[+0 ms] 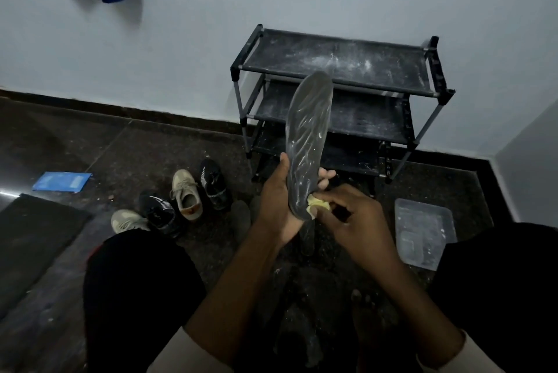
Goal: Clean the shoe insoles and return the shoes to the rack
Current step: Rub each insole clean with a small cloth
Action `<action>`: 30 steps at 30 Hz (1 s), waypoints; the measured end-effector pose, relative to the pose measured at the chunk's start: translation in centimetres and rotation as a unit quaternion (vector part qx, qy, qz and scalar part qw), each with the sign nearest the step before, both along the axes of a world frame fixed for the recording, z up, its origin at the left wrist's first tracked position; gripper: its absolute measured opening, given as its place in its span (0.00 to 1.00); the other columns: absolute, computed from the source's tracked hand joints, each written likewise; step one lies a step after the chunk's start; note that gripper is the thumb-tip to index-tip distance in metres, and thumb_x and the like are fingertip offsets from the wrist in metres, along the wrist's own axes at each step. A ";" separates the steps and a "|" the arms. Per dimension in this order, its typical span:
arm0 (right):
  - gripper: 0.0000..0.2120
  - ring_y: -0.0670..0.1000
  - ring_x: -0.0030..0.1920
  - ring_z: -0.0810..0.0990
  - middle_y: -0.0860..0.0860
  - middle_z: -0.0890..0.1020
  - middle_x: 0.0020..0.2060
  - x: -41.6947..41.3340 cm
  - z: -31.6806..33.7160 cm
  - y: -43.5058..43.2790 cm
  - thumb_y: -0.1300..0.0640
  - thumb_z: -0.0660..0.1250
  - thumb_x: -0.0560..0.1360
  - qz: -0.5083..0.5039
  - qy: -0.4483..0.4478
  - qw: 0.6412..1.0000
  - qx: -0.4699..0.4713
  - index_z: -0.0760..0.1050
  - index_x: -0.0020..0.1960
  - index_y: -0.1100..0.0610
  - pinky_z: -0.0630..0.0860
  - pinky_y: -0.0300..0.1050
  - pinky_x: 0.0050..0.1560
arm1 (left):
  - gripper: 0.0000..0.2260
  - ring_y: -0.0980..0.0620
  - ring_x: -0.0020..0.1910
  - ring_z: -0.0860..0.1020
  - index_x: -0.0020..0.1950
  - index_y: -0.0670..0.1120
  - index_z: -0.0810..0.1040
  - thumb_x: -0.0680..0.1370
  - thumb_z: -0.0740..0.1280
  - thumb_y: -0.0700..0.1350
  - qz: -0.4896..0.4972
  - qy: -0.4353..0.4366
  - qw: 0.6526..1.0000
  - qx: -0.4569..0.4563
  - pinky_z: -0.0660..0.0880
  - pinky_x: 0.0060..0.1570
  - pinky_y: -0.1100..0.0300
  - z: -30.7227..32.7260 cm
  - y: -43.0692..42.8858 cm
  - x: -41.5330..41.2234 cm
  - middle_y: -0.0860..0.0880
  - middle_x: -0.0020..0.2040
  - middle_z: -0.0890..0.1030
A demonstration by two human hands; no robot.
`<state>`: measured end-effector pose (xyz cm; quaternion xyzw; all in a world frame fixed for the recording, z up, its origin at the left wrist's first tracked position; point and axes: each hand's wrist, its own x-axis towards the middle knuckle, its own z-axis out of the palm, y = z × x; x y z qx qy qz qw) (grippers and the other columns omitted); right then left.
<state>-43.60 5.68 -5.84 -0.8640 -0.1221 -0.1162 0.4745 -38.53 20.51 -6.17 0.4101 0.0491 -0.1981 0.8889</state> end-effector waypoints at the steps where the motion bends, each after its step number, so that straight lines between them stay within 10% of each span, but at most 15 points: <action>1: 0.12 0.38 0.48 0.81 0.43 0.83 0.47 0.1 0.0 -0.1 0.60 0.77 0.73 -0.010 -0.003 1.000 -0.001 0.85 0.56 0.54 0.75 0.29 0.50 | 0.33 0.43 0.58 0.80 0.57 0.34 0.79 0.84 0.49 0.63 -0.003 -0.006 1.000 0.013 0.74 0.64 0.48 0.0 -0.2 -0.1 0.37 0.54 0.83; 14: 0.08 0.43 0.44 0.83 0.44 0.85 0.45 0.0 1.1 0.3 0.61 0.76 0.74 0.020 0.012 0.999 0.029 0.86 0.52 0.53 0.79 0.37 0.45 | 0.28 0.40 0.68 0.76 0.75 0.43 0.69 0.85 0.48 0.60 0.037 -0.013 0.999 0.025 0.74 0.68 0.51 0.6 -0.8 -0.7 0.33 0.66 0.77; 30: 0.07 0.44 0.46 0.84 0.44 0.85 0.46 0.0 1.4 0.3 0.63 0.76 0.74 0.020 0.027 0.997 0.070 0.87 0.51 0.54 0.82 0.49 0.48 | 0.30 0.41 0.65 0.78 0.72 0.39 0.72 0.85 0.49 0.60 0.041 0.001 0.998 0.053 0.77 0.63 0.52 0.5 -1.1 -1.3 0.33 0.65 0.78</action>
